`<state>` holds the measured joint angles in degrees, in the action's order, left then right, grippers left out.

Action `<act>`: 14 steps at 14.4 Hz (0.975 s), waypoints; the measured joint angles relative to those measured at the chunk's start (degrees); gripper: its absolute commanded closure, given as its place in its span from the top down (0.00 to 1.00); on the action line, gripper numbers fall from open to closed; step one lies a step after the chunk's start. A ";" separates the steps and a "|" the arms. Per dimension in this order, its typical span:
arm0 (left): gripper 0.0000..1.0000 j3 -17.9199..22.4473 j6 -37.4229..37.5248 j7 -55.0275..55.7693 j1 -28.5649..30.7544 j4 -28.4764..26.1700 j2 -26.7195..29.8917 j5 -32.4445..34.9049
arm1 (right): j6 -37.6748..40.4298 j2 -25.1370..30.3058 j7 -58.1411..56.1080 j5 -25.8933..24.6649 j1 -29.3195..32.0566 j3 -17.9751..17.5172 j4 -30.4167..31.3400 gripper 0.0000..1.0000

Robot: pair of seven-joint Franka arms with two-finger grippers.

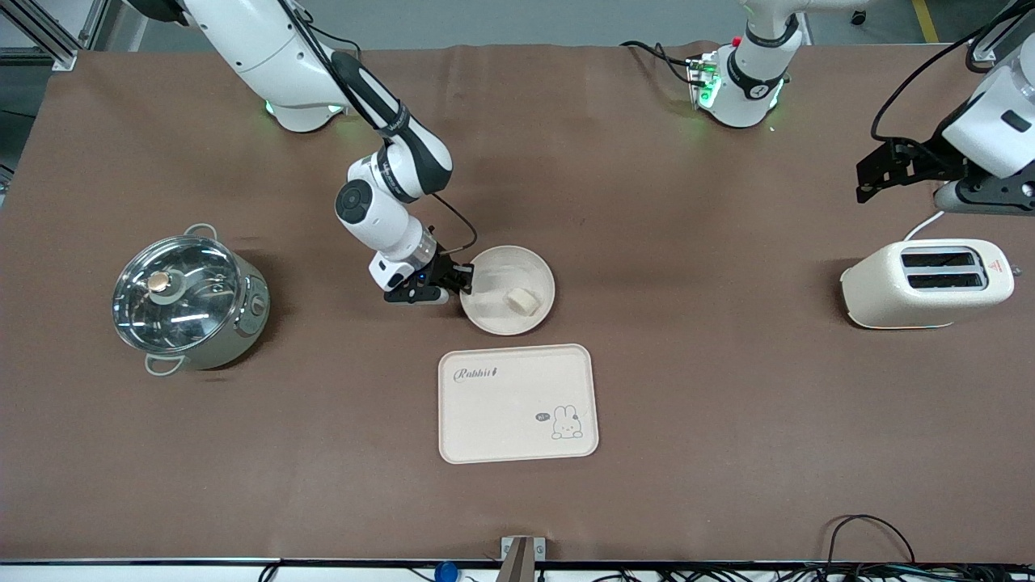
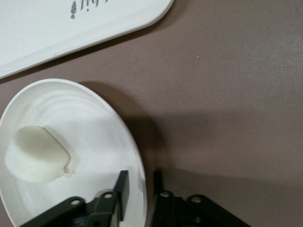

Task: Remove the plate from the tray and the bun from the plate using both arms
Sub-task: 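Open the right gripper and withdraw while the left gripper reaches the bun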

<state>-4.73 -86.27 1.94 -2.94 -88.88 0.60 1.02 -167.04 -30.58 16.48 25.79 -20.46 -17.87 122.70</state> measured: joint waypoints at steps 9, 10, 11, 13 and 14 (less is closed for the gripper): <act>1.00 -5.10 -17.98 39.57 -14.77 0.56 -17.35 -0.67 | 15.45 4.21 -2.39 0.01 6.87 0.64 -7.21 1.00; 1.00 -5.13 -19.95 44.06 -16.88 1.72 -19.94 -0.67 | 19.35 5.61 -3.74 -0.09 8.82 0.85 -8.20 1.00; 1.00 -5.16 -21.25 48.43 -18.85 3.41 -22.60 -0.67 | 24.21 7.38 -4.73 -0.85 10.63 1.45 -9.14 1.00; 1.00 -5.19 -23.94 56.25 -22.57 6.61 -27.56 -0.67 | 35.78 11.71 -5.21 -7.30 14.60 3.07 -11.42 1.00; 1.00 -5.19 -26.10 60.01 -24.20 7.48 -29.72 -0.67 | 41.05 14.14 -5.26 -10.90 16.88 3.52 -12.47 1.00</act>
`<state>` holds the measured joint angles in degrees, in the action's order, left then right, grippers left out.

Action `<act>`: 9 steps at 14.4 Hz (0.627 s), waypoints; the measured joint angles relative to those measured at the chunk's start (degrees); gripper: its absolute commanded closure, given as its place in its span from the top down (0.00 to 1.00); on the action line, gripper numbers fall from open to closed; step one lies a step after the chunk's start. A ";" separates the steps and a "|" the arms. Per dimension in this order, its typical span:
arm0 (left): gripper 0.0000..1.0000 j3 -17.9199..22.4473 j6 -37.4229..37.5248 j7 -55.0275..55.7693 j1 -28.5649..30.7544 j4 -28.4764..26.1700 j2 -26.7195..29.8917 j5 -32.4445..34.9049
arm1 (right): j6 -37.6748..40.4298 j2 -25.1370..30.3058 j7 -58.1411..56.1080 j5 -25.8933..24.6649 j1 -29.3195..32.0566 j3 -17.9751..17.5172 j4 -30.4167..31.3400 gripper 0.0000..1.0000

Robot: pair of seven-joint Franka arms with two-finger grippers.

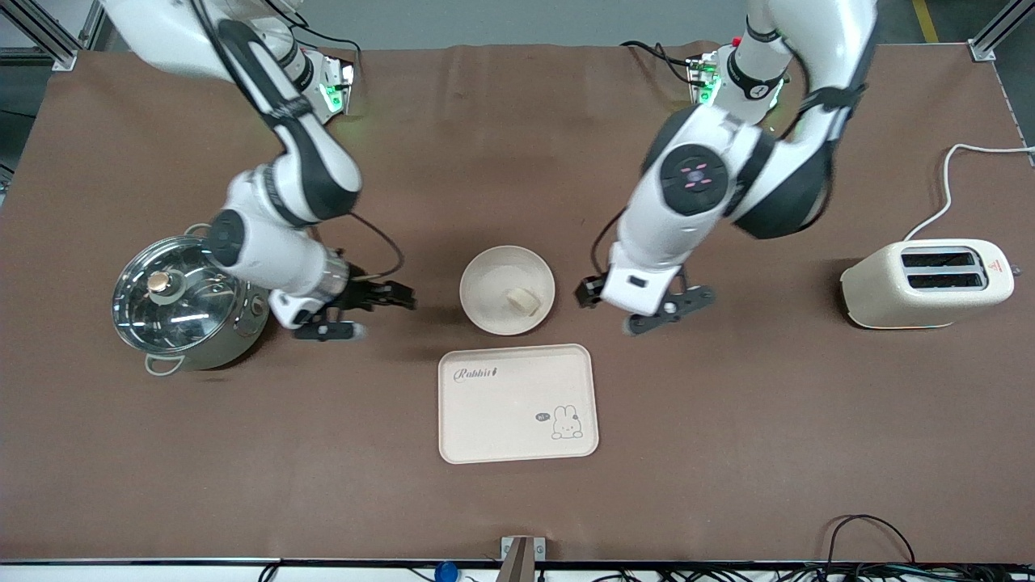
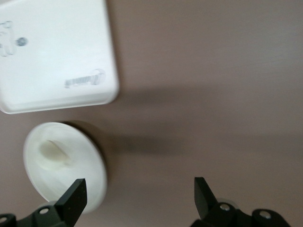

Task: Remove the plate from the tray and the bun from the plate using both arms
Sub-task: 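Open the right gripper and withdraw while the left gripper reaches the bun, then grasp the white bun with the left gripper while the right gripper returns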

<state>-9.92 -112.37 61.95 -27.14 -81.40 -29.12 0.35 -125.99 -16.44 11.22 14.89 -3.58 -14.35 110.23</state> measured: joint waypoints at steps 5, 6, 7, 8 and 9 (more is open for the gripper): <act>1.00 0.19 -13.59 15.34 -5.63 0.78 -10.12 0.00 | 16.83 12.40 -10.81 -7.30 10.76 0.73 -1.03 1.00; 1.00 0.22 -14.67 17.16 -6.28 0.99 -11.65 0.00 | 19.96 14.73 -11.92 -9.07 12.53 0.76 -1.22 1.00; 1.00 0.22 -15.03 18.60 -6.81 1.19 -12.86 0.00 | 23.35 17.03 -12.70 -10.06 13.98 0.80 -1.64 1.00; 1.00 0.24 -15.09 19.73 -7.17 1.30 -13.77 0.00 | 26.53 19.21 -13.13 -10.57 15.12 0.81 -2.31 1.00; 1.00 0.26 -15.09 20.76 -7.47 1.37 -14.56 0.00 | 29.27 21.20 -13.40 -10.74 16.03 0.82 -3.09 1.00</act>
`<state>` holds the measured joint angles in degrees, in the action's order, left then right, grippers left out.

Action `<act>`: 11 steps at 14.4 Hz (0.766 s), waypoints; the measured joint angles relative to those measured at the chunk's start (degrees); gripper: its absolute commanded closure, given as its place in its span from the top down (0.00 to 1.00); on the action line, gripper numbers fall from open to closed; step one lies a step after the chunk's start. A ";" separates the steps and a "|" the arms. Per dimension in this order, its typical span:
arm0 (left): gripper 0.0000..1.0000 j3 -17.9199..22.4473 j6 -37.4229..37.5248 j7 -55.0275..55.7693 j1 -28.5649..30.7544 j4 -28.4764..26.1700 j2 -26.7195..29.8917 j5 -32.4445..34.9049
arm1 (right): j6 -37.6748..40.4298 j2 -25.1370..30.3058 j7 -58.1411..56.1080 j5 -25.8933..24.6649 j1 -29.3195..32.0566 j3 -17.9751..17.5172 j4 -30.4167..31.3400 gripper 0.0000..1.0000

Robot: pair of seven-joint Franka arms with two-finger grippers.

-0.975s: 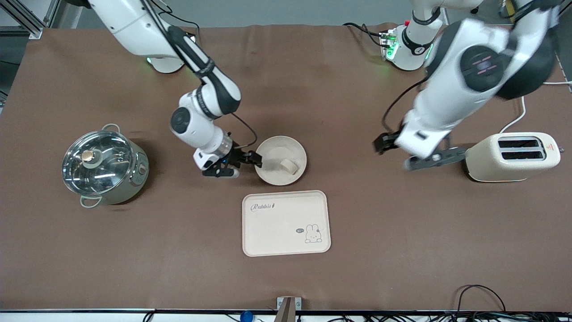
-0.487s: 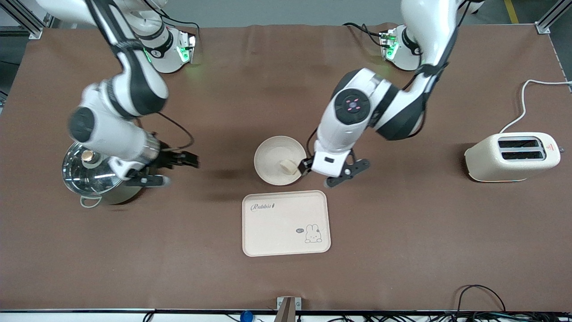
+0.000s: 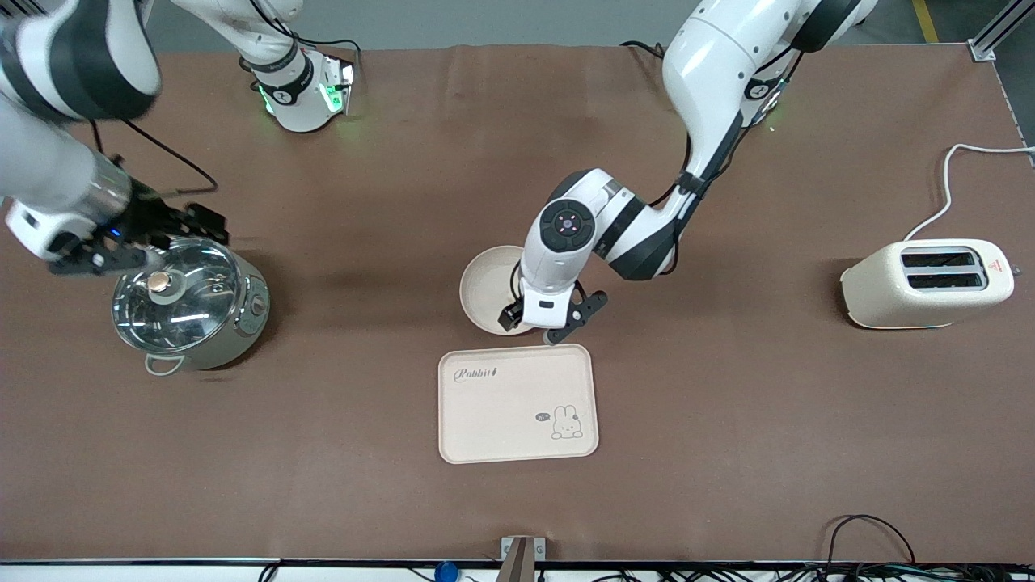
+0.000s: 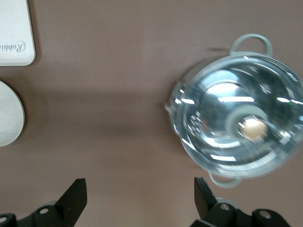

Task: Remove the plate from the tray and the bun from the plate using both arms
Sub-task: 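Grasp the white bun with the left gripper while the right gripper returns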

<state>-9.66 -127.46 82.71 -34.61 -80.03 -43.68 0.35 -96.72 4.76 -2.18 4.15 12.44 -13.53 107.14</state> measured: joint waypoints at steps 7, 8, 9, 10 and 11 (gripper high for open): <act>0.87 0.07 -1.64 4.34 -2.60 0.12 -4.65 0.00 | 7.30 3.67 -0.35 -1.99 1.78 -0.02 -6.43 1.00; 0.82 0.14 -2.16 4.46 -2.93 0.13 -5.08 0.00 | 7.29 3.63 -0.36 -2.01 2.03 -0.02 -7.03 1.00; 0.78 0.15 -2.74 4.48 -3.15 0.14 -5.47 0.00 | 7.27 3.52 -0.36 -2.06 2.15 -0.03 -7.74 1.00; 0.72 0.16 -3.14 4.49 -3.28 0.14 -5.77 0.00 | 7.29 3.32 -0.36 -2.11 2.18 -0.03 -8.68 1.00; 0.65 0.16 -3.23 4.49 -3.37 0.15 -5.99 0.00 | 7.48 3.12 -0.36 -2.15 2.23 -0.03 -9.58 1.00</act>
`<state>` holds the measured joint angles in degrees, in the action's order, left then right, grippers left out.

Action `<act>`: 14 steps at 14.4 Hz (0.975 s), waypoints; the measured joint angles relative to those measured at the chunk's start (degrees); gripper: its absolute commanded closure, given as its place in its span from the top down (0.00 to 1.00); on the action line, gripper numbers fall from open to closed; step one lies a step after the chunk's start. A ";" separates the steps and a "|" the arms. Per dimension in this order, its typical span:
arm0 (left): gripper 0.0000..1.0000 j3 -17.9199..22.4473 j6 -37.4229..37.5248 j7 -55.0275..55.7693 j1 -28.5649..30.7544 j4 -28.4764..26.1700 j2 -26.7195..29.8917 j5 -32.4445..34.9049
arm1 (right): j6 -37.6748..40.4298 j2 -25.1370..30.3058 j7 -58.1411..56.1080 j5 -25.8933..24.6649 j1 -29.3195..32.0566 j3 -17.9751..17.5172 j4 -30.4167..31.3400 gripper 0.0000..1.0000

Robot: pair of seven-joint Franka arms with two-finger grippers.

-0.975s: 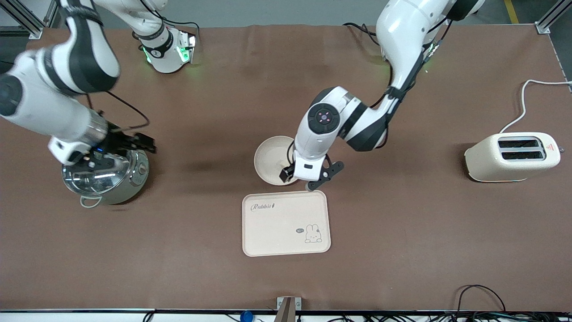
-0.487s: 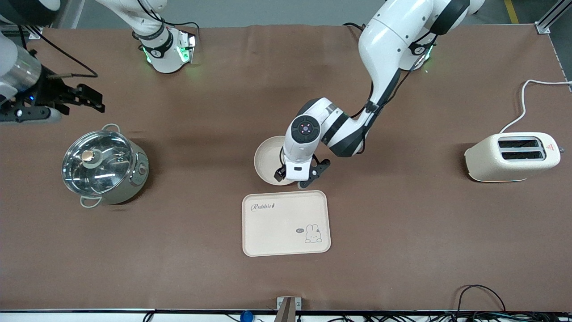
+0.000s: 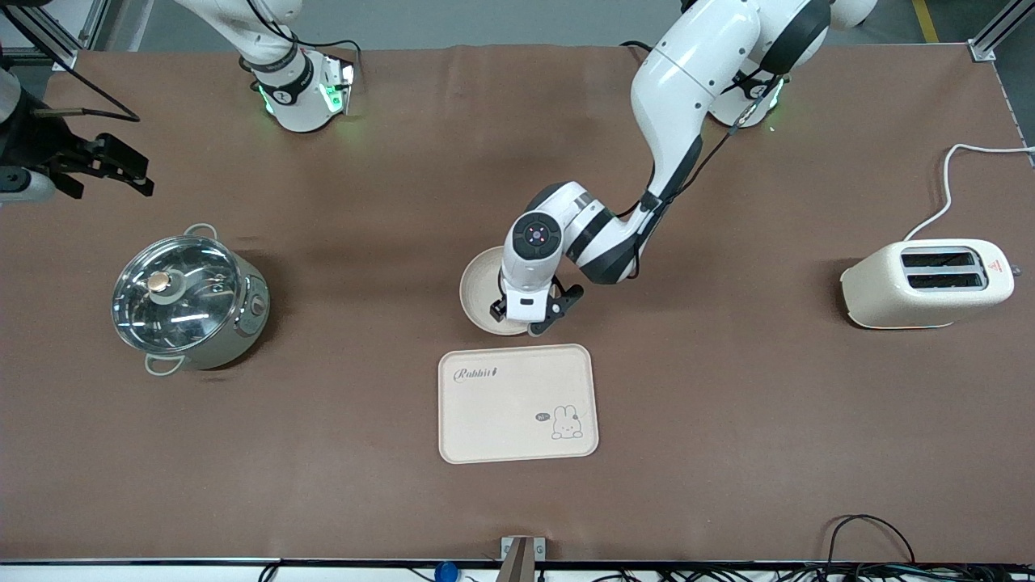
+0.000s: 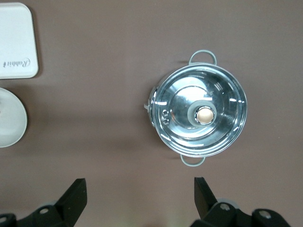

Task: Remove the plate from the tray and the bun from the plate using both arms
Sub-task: 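Grasp the white bun with the left gripper while the right gripper returns, then carry the bun with the left gripper toward the toaster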

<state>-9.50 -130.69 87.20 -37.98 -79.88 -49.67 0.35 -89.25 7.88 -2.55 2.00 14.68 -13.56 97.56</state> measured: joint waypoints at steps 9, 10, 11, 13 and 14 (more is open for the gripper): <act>0.27 0.47 3.63 0.00 0.55 1.43 0.58 0.00 | 1.58 -2.18 -1.58 -3.56 -4.79 8.33 -2.91 1.00; 0.27 0.83 6.04 0.00 1.05 2.13 1.72 0.01 | 1.57 -2.45 -1.59 -3.57 -6.27 9.82 -3.14 1.00; 0.27 1.05 8.21 0.00 1.97 2.62 3.35 0.03 | 1.57 -2.58 -1.60 -3.58 -7.71 11.21 -3.33 1.00; 0.28 1.35 11.49 -0.08 5.02 3.03 7.42 0.30 | 1.57 -2.61 -1.60 -3.58 -8.99 12.38 -3.46 1.00; 0.28 1.49 12.69 -0.67 7.09 3.01 9.35 0.88 | 1.55 -2.63 -1.60 -3.58 -9.25 12.50 -3.46 1.00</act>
<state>-8.01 -118.00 86.53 -30.90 -76.87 -40.32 1.23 -87.70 5.25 -4.14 -1.58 5.43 -1.06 94.09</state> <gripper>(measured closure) 0.722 0.000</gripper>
